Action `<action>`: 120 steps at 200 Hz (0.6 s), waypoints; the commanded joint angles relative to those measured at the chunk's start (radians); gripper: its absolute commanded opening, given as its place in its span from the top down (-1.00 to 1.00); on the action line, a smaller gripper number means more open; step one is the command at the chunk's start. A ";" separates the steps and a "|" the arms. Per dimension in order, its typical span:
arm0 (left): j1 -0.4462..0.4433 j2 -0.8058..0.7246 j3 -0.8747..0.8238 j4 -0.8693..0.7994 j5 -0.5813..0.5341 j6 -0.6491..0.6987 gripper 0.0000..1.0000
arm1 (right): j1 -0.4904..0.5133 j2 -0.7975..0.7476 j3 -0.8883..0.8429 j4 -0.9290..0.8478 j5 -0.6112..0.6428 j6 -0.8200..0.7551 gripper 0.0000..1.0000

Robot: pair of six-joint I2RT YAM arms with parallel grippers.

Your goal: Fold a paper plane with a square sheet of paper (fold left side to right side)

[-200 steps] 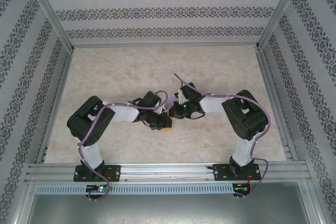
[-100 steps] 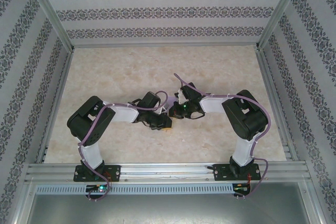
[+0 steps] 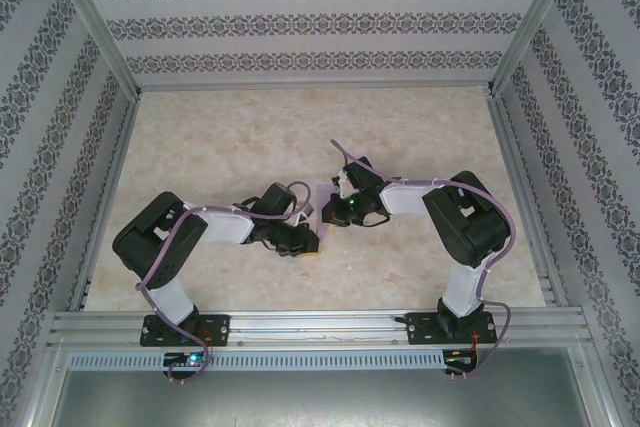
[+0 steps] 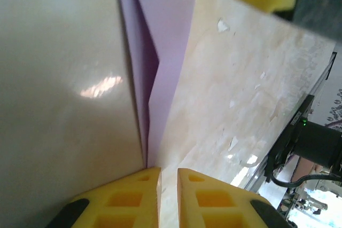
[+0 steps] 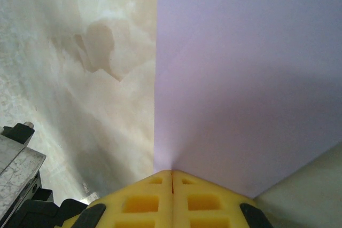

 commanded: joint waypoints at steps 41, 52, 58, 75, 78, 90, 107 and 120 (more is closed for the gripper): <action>0.013 -0.119 0.054 -0.116 0.013 0.020 0.68 | -0.003 0.072 -0.031 -0.150 0.150 -0.024 1.00; 0.019 -0.105 0.074 -0.119 0.015 0.030 0.68 | -0.002 0.073 -0.031 -0.149 0.149 -0.023 1.00; 0.024 -0.091 0.087 -0.125 0.015 0.039 0.68 | -0.001 0.074 -0.030 -0.148 0.149 -0.023 1.00; 0.032 -0.041 0.122 -0.142 0.004 0.071 0.68 | -0.001 0.072 -0.031 -0.147 0.147 -0.023 1.00; 0.033 -0.029 0.126 -0.143 0.001 0.073 0.68 | -0.001 0.072 -0.031 -0.146 0.147 -0.023 1.00; 0.037 0.013 0.142 -0.128 0.003 0.080 0.69 | -0.001 0.070 -0.031 -0.147 0.146 -0.023 1.00; 0.040 0.059 0.152 -0.100 -0.006 0.080 0.70 | -0.001 0.067 -0.031 -0.145 0.142 -0.021 1.00; 0.040 0.088 0.154 -0.082 -0.009 0.077 0.70 | -0.001 0.063 -0.031 -0.142 0.139 -0.017 1.00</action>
